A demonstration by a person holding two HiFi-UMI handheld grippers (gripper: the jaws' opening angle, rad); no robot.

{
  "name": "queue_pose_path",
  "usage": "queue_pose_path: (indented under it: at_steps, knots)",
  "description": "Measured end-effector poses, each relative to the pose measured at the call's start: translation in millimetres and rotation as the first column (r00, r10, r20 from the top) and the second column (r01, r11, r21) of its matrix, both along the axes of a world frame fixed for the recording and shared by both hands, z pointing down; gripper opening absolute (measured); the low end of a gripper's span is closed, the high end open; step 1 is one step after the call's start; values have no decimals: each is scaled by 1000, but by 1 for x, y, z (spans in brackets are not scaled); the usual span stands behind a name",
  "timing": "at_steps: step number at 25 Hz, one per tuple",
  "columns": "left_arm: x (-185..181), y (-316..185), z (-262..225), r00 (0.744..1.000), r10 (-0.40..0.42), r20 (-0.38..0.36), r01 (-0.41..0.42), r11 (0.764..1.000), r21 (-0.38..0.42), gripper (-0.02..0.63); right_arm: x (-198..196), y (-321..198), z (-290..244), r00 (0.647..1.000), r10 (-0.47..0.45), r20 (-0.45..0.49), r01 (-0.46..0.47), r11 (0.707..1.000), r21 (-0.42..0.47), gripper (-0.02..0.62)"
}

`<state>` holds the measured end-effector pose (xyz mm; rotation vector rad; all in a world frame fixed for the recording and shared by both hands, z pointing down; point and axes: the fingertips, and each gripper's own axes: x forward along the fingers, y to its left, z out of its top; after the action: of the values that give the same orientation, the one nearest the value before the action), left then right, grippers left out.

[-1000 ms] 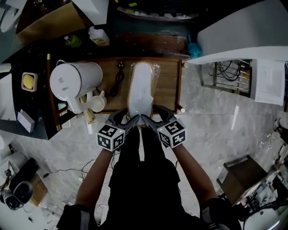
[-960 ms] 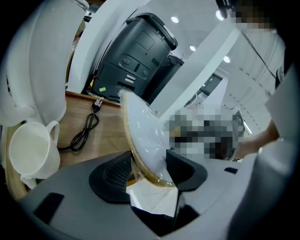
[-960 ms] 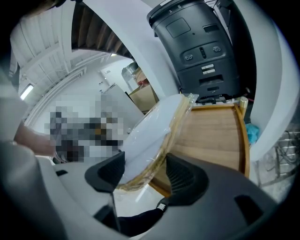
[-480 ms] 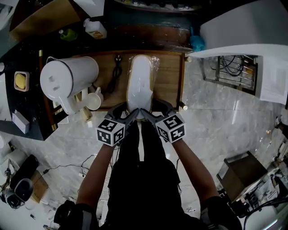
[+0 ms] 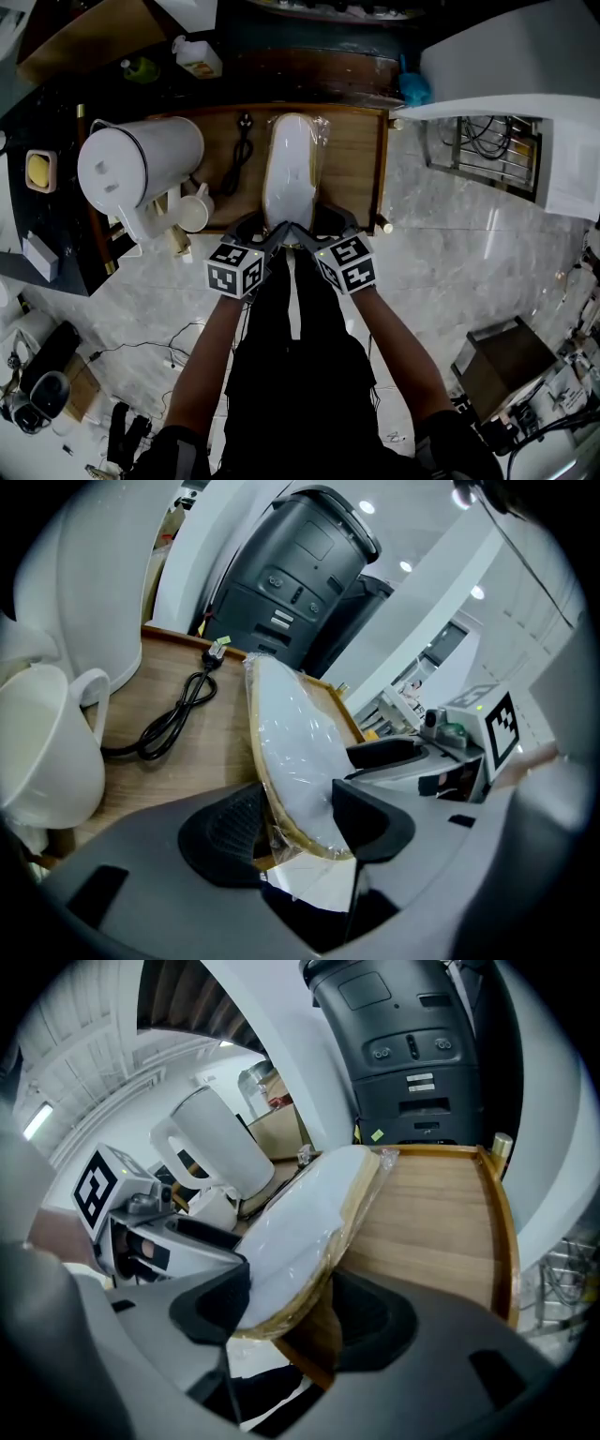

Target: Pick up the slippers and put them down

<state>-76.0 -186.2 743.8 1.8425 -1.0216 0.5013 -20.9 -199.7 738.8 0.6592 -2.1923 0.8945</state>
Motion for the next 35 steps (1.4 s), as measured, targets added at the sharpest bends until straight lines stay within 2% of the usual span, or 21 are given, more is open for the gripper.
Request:
queue_pose_path:
  at_steps: [7,20,23,30,35]
  knots:
    - [-1,1,10,1000,5,-4,-6,999,-37,236,-1,1,9,1000,-8,-27,7,1000,-22,282]
    - [-3,1,17,1000,11,-3,-11,999,-41,238,1,0,14,1000,6,-13,-6,1000,-8,282]
    - [-8,0,14,1000,7,12,-6,999,-52,268,3,-2,8,1000,13,-13,-13,1000,9,282]
    - [-23,-3,-9,998,7,56,-7,1000,-7,270,5,-9,-16,999,46,2,-46,998,45,281]
    - [-24,-2,-32,999,10,46,-10,1000,18,270,2,-5,-37,999,42,30,-43,998,44,282]
